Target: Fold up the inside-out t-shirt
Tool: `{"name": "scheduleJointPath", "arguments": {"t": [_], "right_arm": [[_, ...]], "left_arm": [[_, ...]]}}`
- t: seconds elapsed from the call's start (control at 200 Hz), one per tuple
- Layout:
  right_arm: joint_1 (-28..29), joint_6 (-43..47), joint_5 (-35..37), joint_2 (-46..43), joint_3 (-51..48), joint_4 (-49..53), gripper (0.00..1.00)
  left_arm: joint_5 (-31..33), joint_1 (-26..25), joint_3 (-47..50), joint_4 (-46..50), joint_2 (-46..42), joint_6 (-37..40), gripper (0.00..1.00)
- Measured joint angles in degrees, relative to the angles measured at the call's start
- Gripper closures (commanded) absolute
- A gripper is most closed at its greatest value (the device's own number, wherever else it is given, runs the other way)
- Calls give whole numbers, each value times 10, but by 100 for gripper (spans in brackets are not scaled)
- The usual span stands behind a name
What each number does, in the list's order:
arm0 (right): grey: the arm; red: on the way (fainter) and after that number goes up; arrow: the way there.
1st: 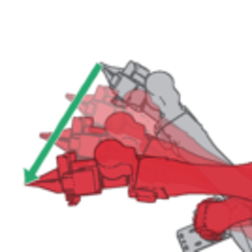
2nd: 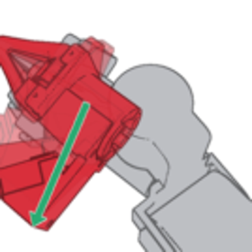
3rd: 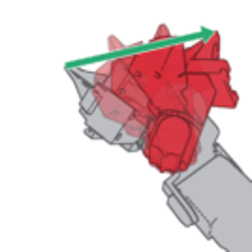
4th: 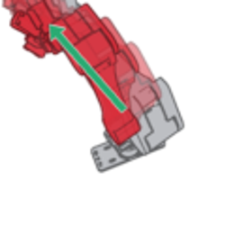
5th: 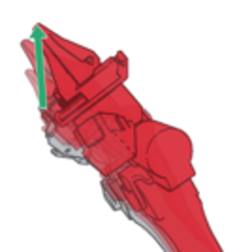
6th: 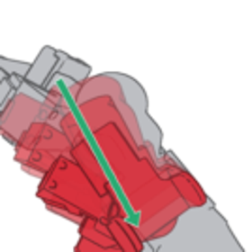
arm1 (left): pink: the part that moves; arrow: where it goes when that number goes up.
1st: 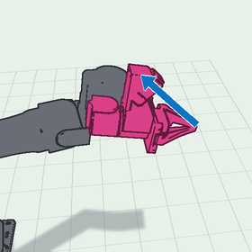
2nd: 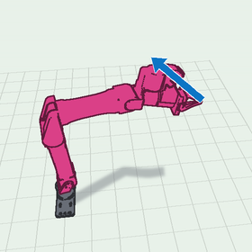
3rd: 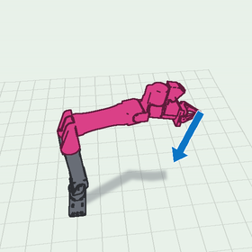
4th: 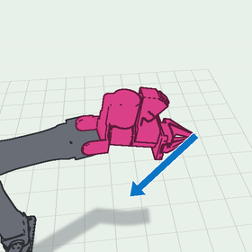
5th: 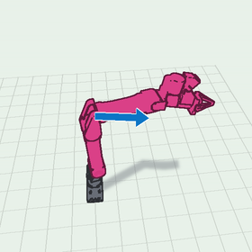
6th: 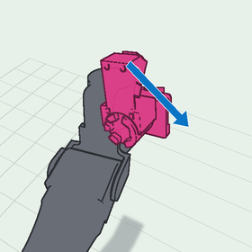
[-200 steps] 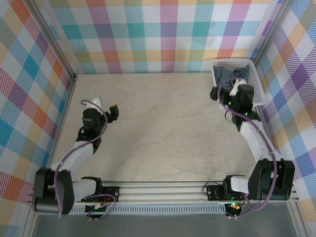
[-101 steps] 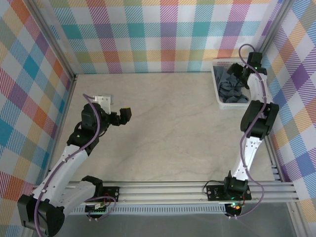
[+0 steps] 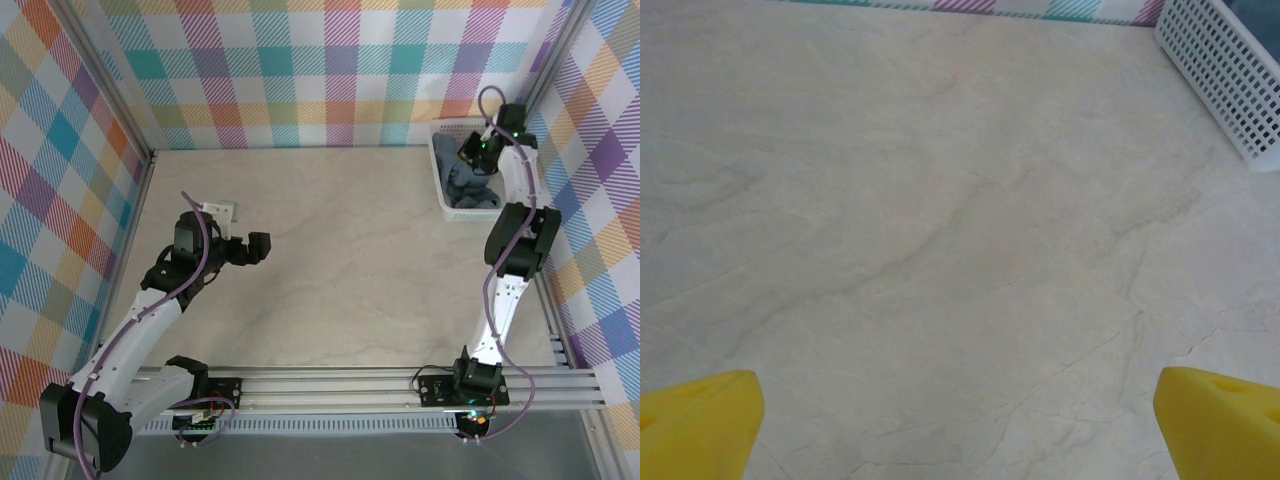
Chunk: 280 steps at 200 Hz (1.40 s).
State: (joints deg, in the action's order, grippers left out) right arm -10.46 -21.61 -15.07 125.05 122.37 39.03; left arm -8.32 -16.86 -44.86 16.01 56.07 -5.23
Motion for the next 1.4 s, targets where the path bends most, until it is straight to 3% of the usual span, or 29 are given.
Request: {"name": "scheduleJointPath", "arguments": {"t": [0.125, 0.32, 0.47, 0.56, 0.67, 0.735, 0.79, 0.835, 0.99, 1.1, 1.2, 1.255, 1.295, 1.4], "right_arm": [[20, 0, -13, -110, 31, -8, 100], [89, -6, -97, -189, 219, -30, 100], [154, -13, -190, -231, 210, -35, 99], [198, 16, -220, -231, 151, -7, 80], [252, 90, -235, -183, 97, 84, 48], [278, 123, -235, -148, 60, 134, 39], [292, 128, -220, -145, -9, 141, 34], [296, 124, -190, -164, -89, 126, 30], [262, 68, 16, -313, -379, 45, 26], [238, 37, 114, -358, -461, 9, 21], [235, 21, 147, -321, -502, -26, 17], [236, 16, 154, -278, -518, -40, 19], [236, 14, 154, -247, -528, -51, 26], [236, 10, 143, -177, -544, -68, 78]], "left_arm": [[3, 0, -38, 8, 28, -21, 0], [1, -3, -113, 25, 53, -54, 0], [-1, -3, -133, 25, 52, -61, 0], [7, -3, -133, 34, 51, -62, 0], [17, -3, -132, 40, 48, -62, 0], [17, -3, -132, 43, 48, -63, 0], [12, -3, -132, 49, 51, -66, 0], [3, -4, -132, 48, 56, -71, 6], [-17, -50, -137, 44, 122, -94, 17], [-6, -108, -165, 51, 205, -100, 20], [13, -146, -197, 60, 277, -104, 20], [23, -158, -222, 66, 317, -109, 19], [28, -163, -242, 70, 344, -115, 19], [50, -164, -307, 78, 414, -135, 18]]}}
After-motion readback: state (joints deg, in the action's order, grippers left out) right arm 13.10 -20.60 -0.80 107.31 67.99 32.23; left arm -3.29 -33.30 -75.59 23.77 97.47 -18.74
